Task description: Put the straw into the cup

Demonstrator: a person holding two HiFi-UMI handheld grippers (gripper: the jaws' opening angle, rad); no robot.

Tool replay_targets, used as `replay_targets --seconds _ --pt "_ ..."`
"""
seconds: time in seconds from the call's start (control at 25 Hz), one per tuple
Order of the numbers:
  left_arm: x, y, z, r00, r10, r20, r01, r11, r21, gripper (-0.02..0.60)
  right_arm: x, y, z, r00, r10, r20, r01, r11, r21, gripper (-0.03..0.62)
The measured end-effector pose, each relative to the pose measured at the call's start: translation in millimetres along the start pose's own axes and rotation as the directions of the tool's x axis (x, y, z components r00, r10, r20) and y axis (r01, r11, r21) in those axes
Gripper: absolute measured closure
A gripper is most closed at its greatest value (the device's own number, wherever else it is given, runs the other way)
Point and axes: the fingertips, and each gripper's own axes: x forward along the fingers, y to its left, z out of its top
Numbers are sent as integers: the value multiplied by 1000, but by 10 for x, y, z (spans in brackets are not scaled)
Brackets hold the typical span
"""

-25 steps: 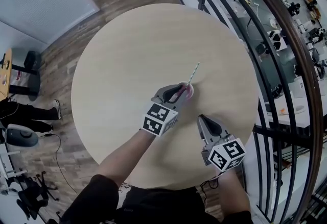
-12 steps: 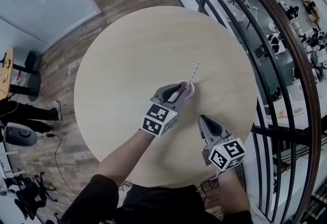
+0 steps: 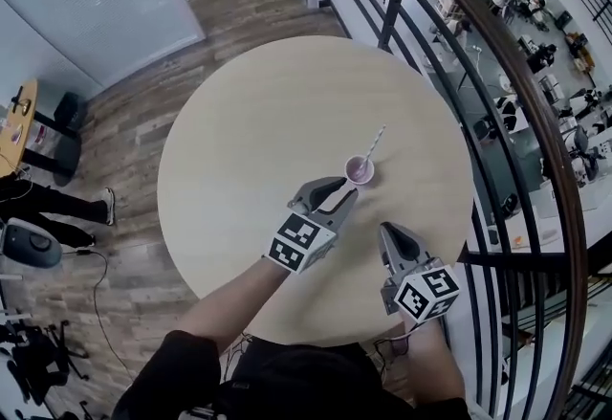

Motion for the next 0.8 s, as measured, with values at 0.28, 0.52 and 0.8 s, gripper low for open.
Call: replay_targets --seconds 0.28,0.52,0.8 --pt "-766 -333 238 995 -2 102 -1 1000 28 463 -308 431 75 999 -10 42 12 998 -58 571" --pt "-1398 -646 357 986 -37 160 28 998 61 416 -597 765 100 994 -33 103 39 998 -58 571" --pt "-2037 -850 680 971 -13 241 -17 993 119 411 -908 1148 372 983 3 186 18 994 -110 572"
